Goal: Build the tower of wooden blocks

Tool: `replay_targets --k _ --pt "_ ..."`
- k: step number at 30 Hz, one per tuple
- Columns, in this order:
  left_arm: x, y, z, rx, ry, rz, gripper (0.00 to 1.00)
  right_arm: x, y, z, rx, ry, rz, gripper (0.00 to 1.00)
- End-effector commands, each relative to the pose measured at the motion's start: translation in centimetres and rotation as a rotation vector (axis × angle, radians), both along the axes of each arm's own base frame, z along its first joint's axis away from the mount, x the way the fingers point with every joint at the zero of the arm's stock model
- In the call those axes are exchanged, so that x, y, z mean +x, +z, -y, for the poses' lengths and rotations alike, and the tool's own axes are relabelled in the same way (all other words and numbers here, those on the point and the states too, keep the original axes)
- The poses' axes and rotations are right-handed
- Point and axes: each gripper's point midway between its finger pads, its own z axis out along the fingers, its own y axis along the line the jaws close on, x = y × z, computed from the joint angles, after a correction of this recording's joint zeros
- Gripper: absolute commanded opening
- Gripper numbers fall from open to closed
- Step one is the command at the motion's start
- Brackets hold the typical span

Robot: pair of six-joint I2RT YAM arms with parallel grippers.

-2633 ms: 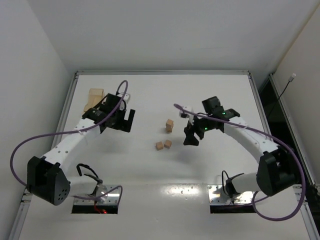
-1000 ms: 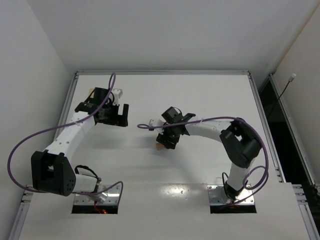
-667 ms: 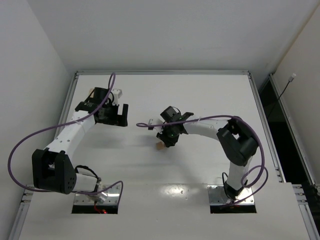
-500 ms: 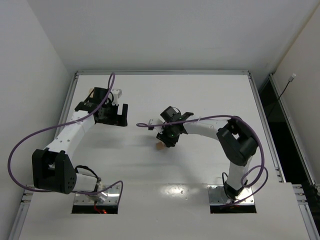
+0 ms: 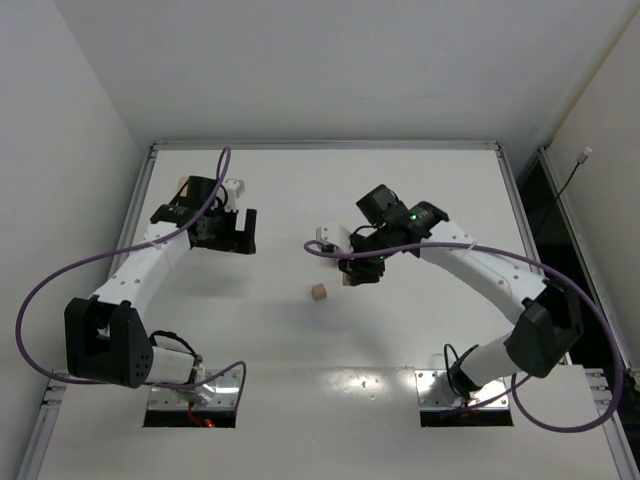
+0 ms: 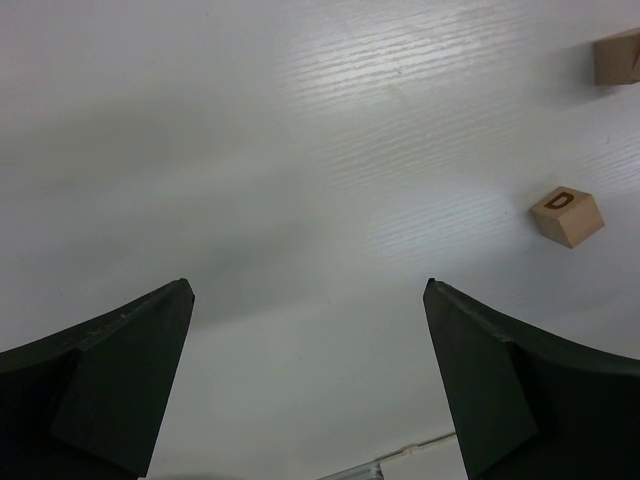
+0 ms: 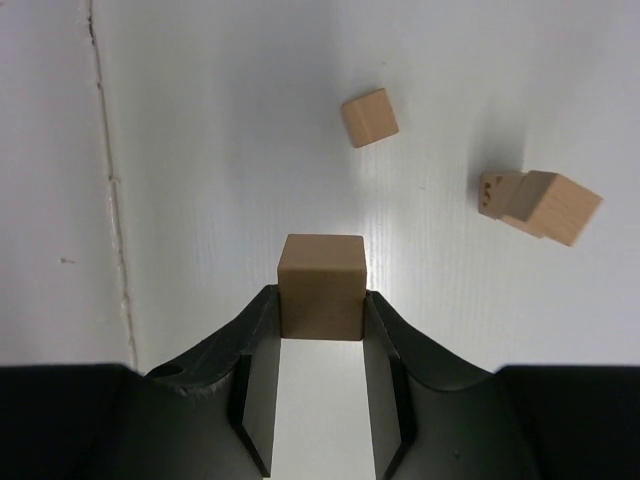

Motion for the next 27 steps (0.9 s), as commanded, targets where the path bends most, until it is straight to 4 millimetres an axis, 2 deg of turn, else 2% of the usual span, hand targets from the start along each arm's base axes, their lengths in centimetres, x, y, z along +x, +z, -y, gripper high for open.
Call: replay_targets --k 1,4,5,6,7,13,14,19,27 --pt "0.8 1.0 -0.4 -0.004 0.011 0.058 1.00 -0.7 2.1 0.6 0.016 0.089 -0.039 0.00" --pt "1.4 1.3 -0.3 -0.004 0.011 0.061 1.00 1.4 2.3 0.6 -0.030 0.054 -0.051 0.00" --pt "1.3 1.3 -0.1 -0.012 0.005 0.060 1.00 2.6 3.3 0.6 -0.030 0.038 -0.033 0.00" --pt "1.3 1.3 -0.1 -0.012 0.005 0.060 1.00 3.2 2.7 0.1 -0.040 0.020 -0.058 0.00" --pt "1.3 1.3 -0.1 -0.012 0.005 0.060 1.00 4.5 3.5 -0.1 -0.036 -0.006 -0.031 0.00" --pt "1.5 1.6 -0.1 -0.013 0.005 0.069 1.00 8.9 4.0 -1.0 -0.035 -0.097 -0.003 0.00" --pt "1.5 1.6 -0.1 -0.013 0.005 0.069 1.00 9.4 3.3 -1.1 -0.051 -0.100 -0.011 0.00" --pt "1.8 1.7 -0.3 -0.009 0.020 0.077 1.00 10.6 2.8 -0.8 -0.065 -0.132 -0.014 0.00" --pt "1.9 1.4 -0.6 -0.008 0.029 0.068 1.00 11.0 0.8 -1.0 -0.089 -0.131 -0.048 0.00"
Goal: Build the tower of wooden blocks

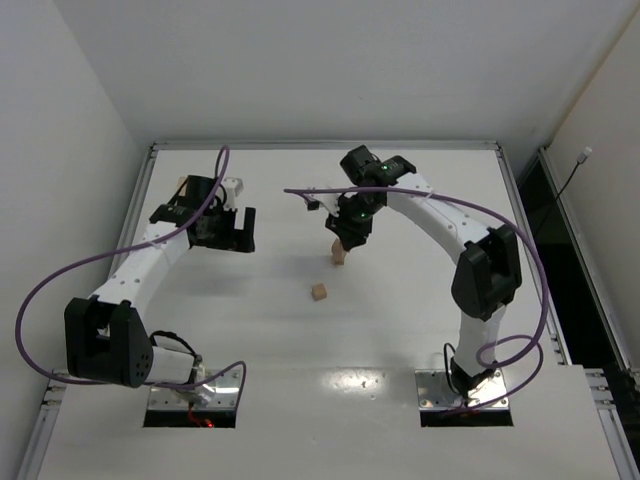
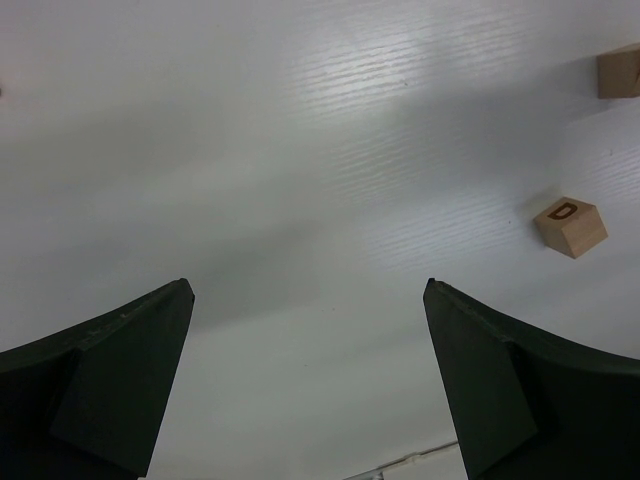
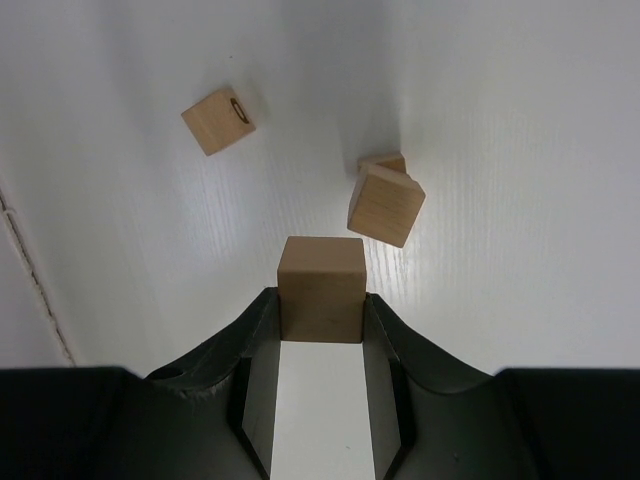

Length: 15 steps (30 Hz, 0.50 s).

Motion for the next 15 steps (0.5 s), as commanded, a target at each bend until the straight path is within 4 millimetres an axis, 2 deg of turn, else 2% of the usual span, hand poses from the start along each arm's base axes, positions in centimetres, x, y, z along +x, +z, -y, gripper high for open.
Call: replay_targets --k 1,10,11,15 --pt "1.4 1.3 -0.4 -0.010 0.020 0.050 1.00 1.1 0.8 -0.8 0.031 -0.007 0.025 0.00" --pt "1.6 1.0 -1.1 -0.006 0.051 0.040 1.00 2.4 -0.5 -1.4 0.015 -0.018 0.011 0.00" --pt "1.6 0.9 -1.4 -0.006 0.060 0.039 1.00 2.6 -0.1 -1.5 0.021 -0.018 0.020 0.00" --pt "1.6 1.0 -1.0 -0.024 0.047 0.037 1.00 3.1 -0.8 -1.7 0.009 -0.021 0.017 0.00"
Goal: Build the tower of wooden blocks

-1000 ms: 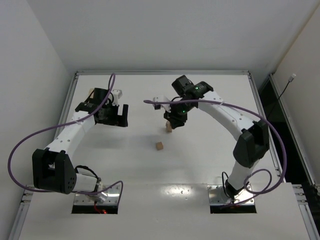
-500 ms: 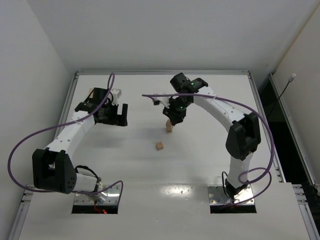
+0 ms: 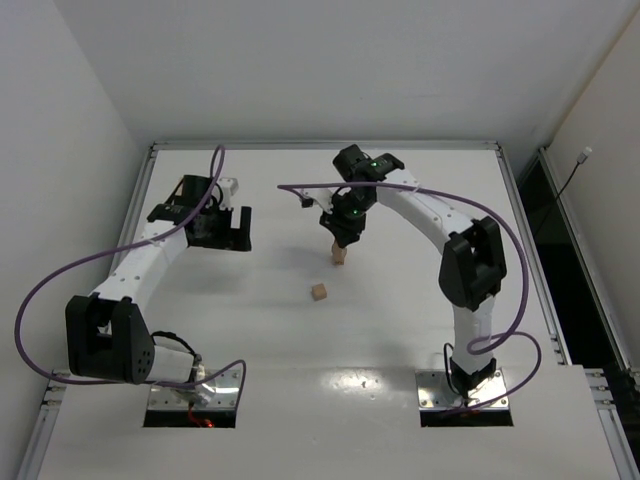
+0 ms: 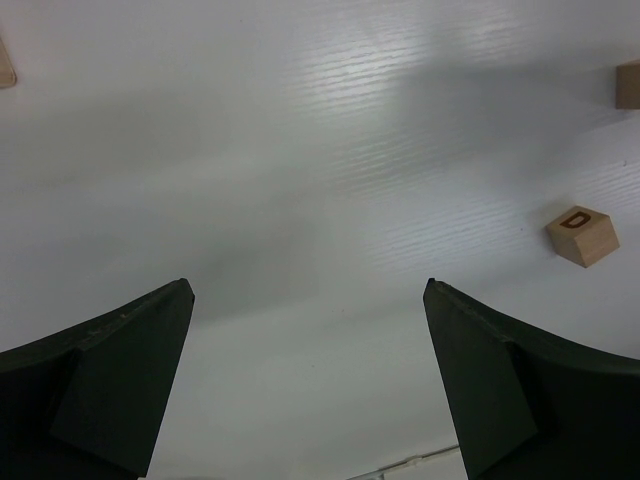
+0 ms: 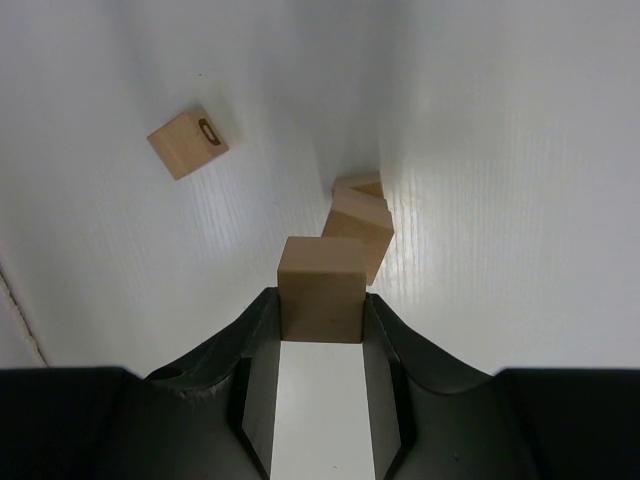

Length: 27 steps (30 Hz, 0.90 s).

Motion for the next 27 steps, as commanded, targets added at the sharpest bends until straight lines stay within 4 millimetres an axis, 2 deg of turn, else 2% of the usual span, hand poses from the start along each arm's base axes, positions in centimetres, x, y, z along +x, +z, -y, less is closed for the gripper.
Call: replay_targets --k 1,3,4,13,18,27 --pt "1.3 1.1 0.0 -0.023 0.011 0.041 1.00 1.5 1.3 -0.8 0.032 -0.010 0.046 0.00" --pt "1.5 1.5 0.0 -0.024 0.011 0.050 1.00 1.3 0.4 -0.7 0.016 -0.010 0.020 0.00" --pt "1.5 1.5 0.0 -0.024 0.011 0.050 1.00 1.6 0.8 -0.9 0.023 -0.010 0.032 0.00" --pt "1.5 1.5 -0.1 -0.031 0.015 0.050 1.00 1.8 0.0 -0.6 -0.002 -0.016 0.026 0.00" --pt "1.5 1.2 0.0 -0.038 0.010 0.040 1.00 1.8 -0.4 -0.6 -0.006 -0.024 0.014 0.07" --pt "1.5 1.6 0.1 -0.054 0.007 0.047 1.00 2.6 -0.6 -0.6 -0.002 -0.033 0.021 0.11"
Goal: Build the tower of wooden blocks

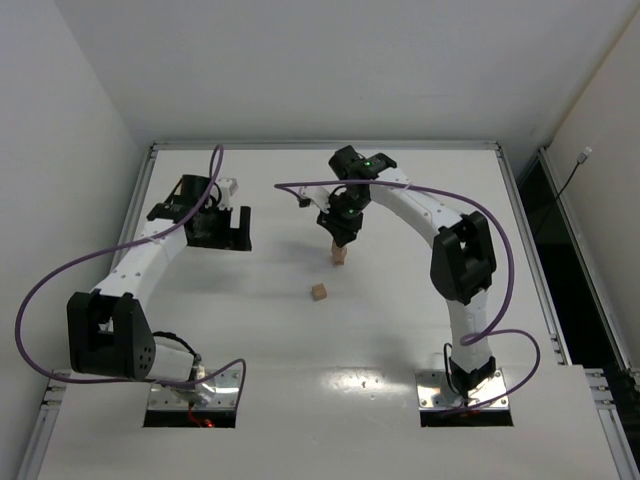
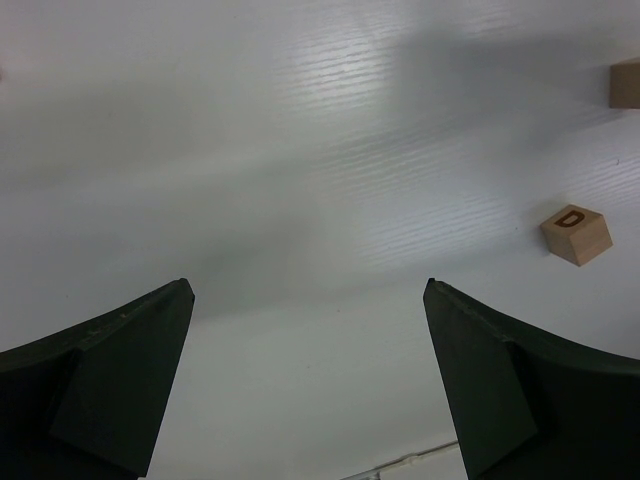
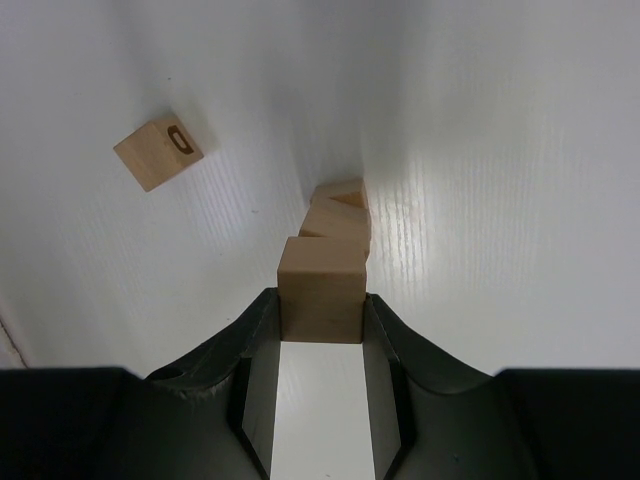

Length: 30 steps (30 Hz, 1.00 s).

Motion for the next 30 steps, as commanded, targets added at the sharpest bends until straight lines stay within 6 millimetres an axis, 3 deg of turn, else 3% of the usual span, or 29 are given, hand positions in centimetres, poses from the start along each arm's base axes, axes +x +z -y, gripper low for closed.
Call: replay_targets --k 1,8,17,23,28,30 --pt "1.4 2.0 0.1 -0.033 0.008 0.065 1.00 1.2 0.8 -0.5 0.027 -0.011 0.031 0.11" --pt "1.2 1.7 0.1 -0.048 0.006 0.054 1.00 1.6 0.8 -0.4 0.016 -0.025 0.045 0.16" --pt "1.2 1.7 0.1 -0.048 0.006 0.054 1.00 1.3 0.7 0.0 0.004 -0.028 0.043 0.49" --pt "1.2 1.7 0.1 -0.043 -0.001 0.057 1.00 0.8 1.6 0.1 0.026 -0.025 0.062 0.56" --pt "1.1 2.1 0.2 -0.053 -0.008 0.067 1.00 0.4 4.8 -0.1 0.087 -0.018 0.121 0.60" --pt "0.8 2.1 0.3 -0.055 -0.021 0.072 1.00 0.5 7.9 0.0 0.141 -0.041 0.209 0.60"
